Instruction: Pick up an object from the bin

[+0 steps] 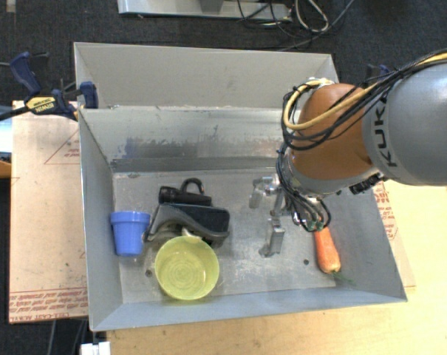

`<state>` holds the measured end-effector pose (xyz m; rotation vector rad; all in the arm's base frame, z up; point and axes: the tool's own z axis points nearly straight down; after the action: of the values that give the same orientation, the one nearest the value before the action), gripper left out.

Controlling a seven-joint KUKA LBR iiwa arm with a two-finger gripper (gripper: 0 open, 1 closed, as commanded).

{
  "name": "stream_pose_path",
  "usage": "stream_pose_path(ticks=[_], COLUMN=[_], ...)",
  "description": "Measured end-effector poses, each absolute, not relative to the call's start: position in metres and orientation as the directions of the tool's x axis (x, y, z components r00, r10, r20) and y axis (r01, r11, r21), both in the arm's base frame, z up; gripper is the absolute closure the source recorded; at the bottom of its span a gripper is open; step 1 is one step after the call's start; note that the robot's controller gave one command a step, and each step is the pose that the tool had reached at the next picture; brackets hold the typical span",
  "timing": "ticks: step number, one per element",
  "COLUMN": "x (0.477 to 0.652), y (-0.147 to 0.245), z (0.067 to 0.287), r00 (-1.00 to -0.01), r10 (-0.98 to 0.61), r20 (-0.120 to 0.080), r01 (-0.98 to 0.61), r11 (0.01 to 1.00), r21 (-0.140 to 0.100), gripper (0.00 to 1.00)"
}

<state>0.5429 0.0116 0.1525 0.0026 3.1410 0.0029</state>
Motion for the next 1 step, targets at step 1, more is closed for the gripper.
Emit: stream_pose_path(ticks=[1], x=[0.5429], y=[0.0116], z=[0.1525], r00=[-1.0], r10=[0.002], r20=[-0.001], r01=[0.002], r11=[1.0], r21=[0.002], gripper=[0.0])
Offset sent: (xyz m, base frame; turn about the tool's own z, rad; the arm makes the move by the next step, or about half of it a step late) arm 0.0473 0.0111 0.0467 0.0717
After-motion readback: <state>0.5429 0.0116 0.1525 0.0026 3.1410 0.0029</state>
